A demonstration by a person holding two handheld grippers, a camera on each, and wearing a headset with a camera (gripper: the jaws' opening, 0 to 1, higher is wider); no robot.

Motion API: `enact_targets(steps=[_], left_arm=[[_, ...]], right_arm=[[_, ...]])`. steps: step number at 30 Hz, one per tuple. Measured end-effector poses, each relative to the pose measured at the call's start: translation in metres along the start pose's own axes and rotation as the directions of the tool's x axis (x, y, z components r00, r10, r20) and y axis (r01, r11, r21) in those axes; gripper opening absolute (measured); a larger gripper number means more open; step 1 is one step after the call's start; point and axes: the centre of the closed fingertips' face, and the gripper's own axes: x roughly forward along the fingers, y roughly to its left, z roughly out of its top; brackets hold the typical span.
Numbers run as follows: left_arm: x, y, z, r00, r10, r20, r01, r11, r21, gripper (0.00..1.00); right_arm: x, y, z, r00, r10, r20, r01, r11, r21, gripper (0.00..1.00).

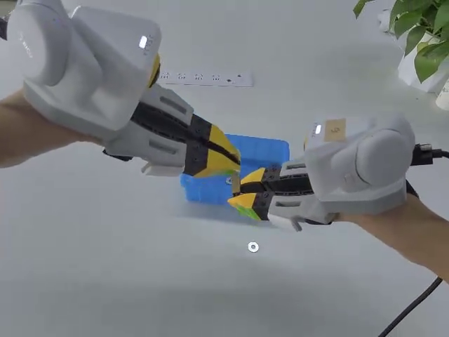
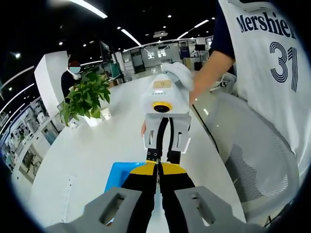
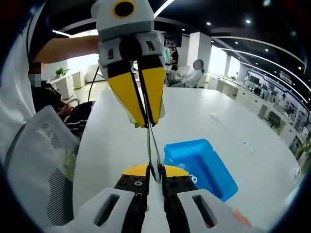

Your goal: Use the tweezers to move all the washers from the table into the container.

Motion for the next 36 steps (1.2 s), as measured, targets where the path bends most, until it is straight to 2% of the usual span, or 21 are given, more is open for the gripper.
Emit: enact_targets(steps=[14, 20, 30, 36], left_arm=[[-0.001, 0.029, 0.006, 0.9998, 0.017, 0.006, -0.018, 0.999, 0.033, 0.05], [0.001, 0.037, 0.006, 0.9997, 0.02, 0.011, -0.02, 0.999, 0.034, 0.05], [0.005, 0.05, -0.003, 0.9996, 0.028, 0.008, -0.028, 0.999, 0.025, 0.05], [0.008, 0.054, -0.011, 0.9997, 0.025, -0.004, -0.024, 0.999, 0.024, 0.05]], right_arm=[[0.002, -0.028, 0.014, 0.9998, -0.008, 0.019, 0.008, 1.0, -0.029, 0.11], [0.003, -0.035, 0.015, 0.9998, -0.005, 0.019, 0.006, 0.999, -0.039, 0.11], [0.011, -0.05, 0.01, 1.0, -0.005, 0.008, 0.006, 0.999, -0.046, 0.11], [0.018, -0.055, 0.006, 1.0, -0.005, 0.002, 0.005, 0.999, -0.047, 0.11]])
